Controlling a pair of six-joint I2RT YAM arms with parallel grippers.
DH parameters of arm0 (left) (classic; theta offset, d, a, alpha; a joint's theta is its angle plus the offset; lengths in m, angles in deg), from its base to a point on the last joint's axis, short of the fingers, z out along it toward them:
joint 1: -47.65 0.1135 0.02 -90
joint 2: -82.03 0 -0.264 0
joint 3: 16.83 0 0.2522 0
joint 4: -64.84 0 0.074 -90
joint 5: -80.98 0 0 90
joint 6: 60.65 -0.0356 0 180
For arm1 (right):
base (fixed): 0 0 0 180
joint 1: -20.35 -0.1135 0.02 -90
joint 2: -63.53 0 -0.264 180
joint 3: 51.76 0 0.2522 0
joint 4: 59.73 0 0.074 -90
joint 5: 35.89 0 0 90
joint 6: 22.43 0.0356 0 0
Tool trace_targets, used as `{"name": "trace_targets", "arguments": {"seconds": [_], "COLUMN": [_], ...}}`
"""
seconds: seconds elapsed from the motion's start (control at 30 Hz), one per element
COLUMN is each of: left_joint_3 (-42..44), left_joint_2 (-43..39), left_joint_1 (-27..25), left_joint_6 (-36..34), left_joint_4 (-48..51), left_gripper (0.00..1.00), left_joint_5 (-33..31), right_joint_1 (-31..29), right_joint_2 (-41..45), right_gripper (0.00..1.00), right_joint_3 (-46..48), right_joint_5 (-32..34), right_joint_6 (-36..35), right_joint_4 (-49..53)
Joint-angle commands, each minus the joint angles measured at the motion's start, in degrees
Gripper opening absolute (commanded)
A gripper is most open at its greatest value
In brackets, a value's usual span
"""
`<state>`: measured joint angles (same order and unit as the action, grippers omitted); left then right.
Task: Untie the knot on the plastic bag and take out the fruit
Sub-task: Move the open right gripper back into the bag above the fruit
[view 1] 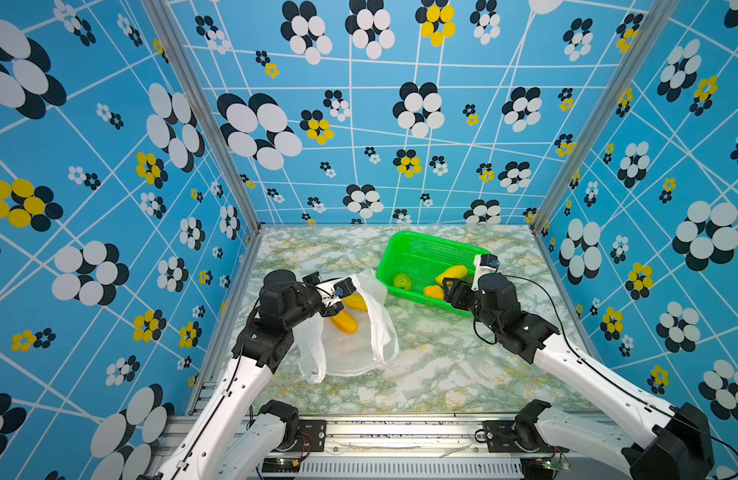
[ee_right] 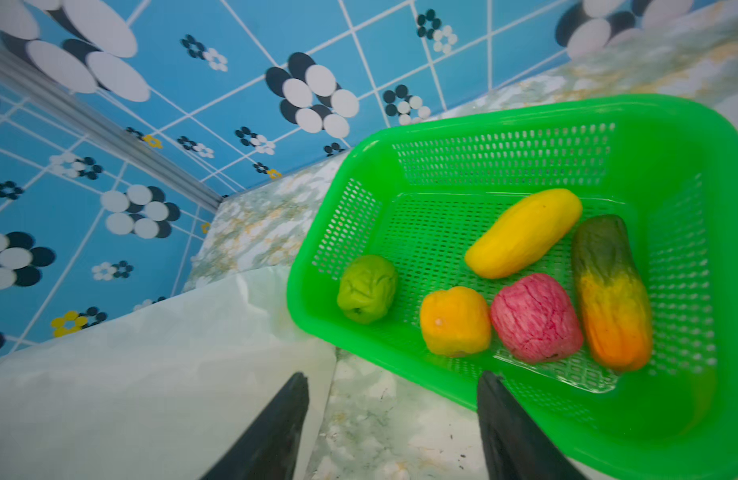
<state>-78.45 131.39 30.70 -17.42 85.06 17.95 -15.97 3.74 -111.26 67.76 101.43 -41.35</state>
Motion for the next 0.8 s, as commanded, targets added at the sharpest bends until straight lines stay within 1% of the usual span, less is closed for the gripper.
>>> {"name": "trace_targets", "arguments": {"seconds": [0.0, 0.1, 0.17, 0.27, 0.33, 0.37, 0.43, 0.53, 0.6, 0.7, 0.77], "left_joint_3": [-0.39, -0.31, -0.52, -0.52, -0.40, -0.40, -0.31, -0.63, -0.36, -0.40, -0.31], "left_joint_2": [-0.89, -0.77, -0.42, -0.65, -0.92, -0.98, -0.77, -0.50, -0.75, -1.10, -1.09], "left_joint_1": [-0.33, -0.37, -0.22, -0.26, -0.31, -0.36, -0.22, -0.01, -0.13, -0.36, -0.37], "left_joint_6": [-0.70, -0.74, -0.74, -0.78, -0.79, -0.79, -0.77, -0.85, -0.70, -0.70, -0.72], "left_joint_4": [0.48, 0.19, 0.54, 0.60, 0.57, 0.48, 0.22, 0.66, 0.45, 0.43, 0.22], "left_gripper": [0.00, 0.00, 0.00, 0.00, 0.00, 0.00, 0.00, 0.00, 0.00, 0.00, 0.00], "left_joint_5": [-0.17, -0.15, -0.29, -0.29, -0.33, -0.25, -0.18, -0.28, -0.24, -0.24, -0.27], "right_joint_1": [-5.53, -10.69, -13.10, -16.72, -20.64, -23.00, -29.50, -36.53, -40.04, -45.42, -47.31], "right_joint_2": [4.15, 7.98, 9.94, 11.03, 10.73, 10.38, 8.58, 4.45, 1.24, -5.25, -9.98], "right_gripper": [0.65, 0.67, 0.68, 0.69, 0.68, 0.68, 0.67, 0.67, 0.69, 0.69, 0.68], "right_joint_3": [1.01, 2.39, 3.35, 3.19, 2.38, 2.16, 1.49, 1.18, 1.57, -0.01, -2.10], "right_joint_5": [0.94, -0.19, -1.84, -5.74, -5.99, -5.01, -0.53, 4.76, 6.88, 12.51, 15.42], "right_joint_6": [-10.17, -16.99, -20.12, -24.81, -28.79, -31.23, -37.83, -46.01, -50.91, -58.03, -61.04], "right_joint_4": [-7.06, -10.88, -12.71, -13.75, -14.04, -14.11, -14.90, -17.41, -19.56, -21.33, -20.81]}}
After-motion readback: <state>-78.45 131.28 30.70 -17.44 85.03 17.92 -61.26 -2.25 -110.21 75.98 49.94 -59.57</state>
